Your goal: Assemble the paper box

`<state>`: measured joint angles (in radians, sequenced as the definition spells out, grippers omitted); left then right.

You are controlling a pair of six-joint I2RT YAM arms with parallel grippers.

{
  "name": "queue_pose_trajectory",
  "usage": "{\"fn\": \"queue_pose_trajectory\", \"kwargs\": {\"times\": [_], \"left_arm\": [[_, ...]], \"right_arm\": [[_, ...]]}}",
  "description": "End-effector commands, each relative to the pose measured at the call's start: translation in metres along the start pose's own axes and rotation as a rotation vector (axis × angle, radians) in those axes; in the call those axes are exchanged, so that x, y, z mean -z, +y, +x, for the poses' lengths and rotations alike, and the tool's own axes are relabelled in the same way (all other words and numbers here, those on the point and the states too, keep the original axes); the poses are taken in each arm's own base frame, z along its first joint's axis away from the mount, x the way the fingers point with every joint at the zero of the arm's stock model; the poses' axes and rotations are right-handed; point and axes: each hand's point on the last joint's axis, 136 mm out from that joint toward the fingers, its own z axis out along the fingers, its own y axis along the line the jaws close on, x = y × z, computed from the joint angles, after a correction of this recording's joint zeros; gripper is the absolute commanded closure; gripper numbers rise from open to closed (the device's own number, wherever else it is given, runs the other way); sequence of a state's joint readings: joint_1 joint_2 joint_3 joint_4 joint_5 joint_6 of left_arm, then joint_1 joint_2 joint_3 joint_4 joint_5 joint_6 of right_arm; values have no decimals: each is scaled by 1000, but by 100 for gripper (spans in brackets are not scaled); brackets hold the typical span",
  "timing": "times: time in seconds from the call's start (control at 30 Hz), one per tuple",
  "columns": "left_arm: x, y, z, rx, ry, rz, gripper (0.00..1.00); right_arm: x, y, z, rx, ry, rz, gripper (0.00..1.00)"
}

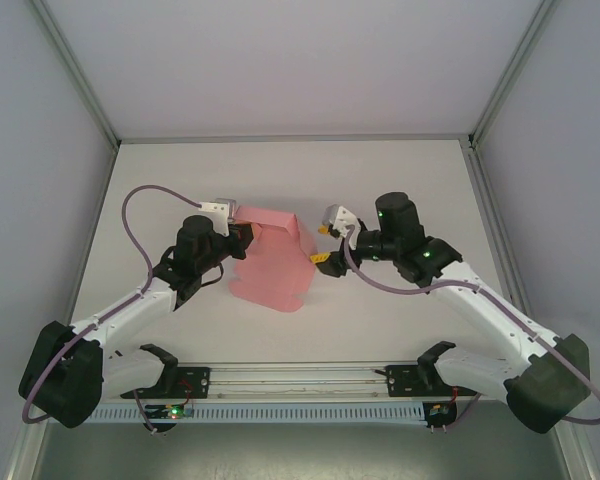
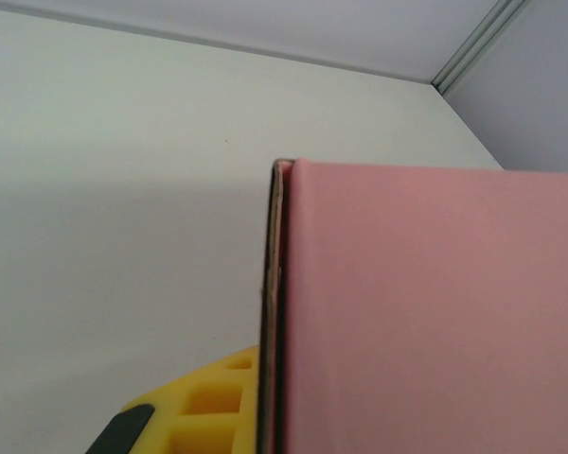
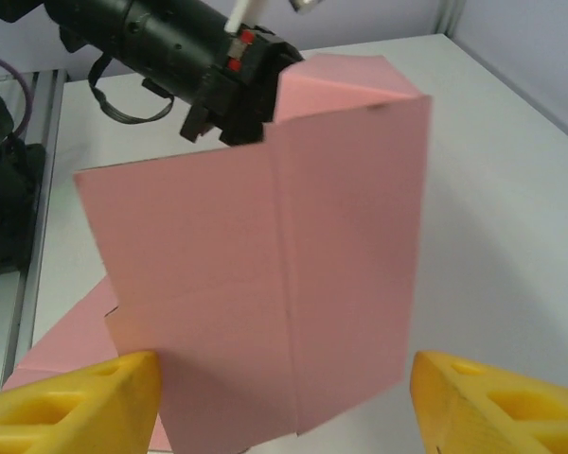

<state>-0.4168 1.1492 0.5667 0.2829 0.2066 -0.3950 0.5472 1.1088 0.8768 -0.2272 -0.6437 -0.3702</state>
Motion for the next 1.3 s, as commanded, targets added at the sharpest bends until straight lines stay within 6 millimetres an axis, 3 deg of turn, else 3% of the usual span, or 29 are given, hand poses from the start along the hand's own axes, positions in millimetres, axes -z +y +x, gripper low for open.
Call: {"fn": "queue_pose_trajectory", "kwargs": {"times": [0.0,0.1,0.27,0.53,0.7,0.83,1.03,1.2,1.27], "left_arm": [[1,-4,-8,-18,-18,10,100],[-1,-7,-7,-13,-10,25,100],[-1,-7,-9,-9,-11,26,100],[0,-19,-7,-39,1,72,100],[2,-30,-5,-74,9,108,100],[3,-33,-7,-89,10,110,100],[4,-40,-7,-94,12,123,100],[2,-43,-4,-96,24,120,100],[2,-44,-3,-100,31,114,100]], "right_arm": [[-10,-9,-8,35,-13,33,30],[-20,-15,-13,13,-7,60,32],[-35,-24,-17,-2,3,136,44],[-44,-41,-20,61,21,341,48],[-57,-42,-8,79,49,321,45],[-66,-41,-7,84,43,294,51],[-64,-62,-19,42,-1,424,67],[-55,-88,-19,-7,-78,617,66],[-57,-90,-18,-8,-85,623,74]]}}
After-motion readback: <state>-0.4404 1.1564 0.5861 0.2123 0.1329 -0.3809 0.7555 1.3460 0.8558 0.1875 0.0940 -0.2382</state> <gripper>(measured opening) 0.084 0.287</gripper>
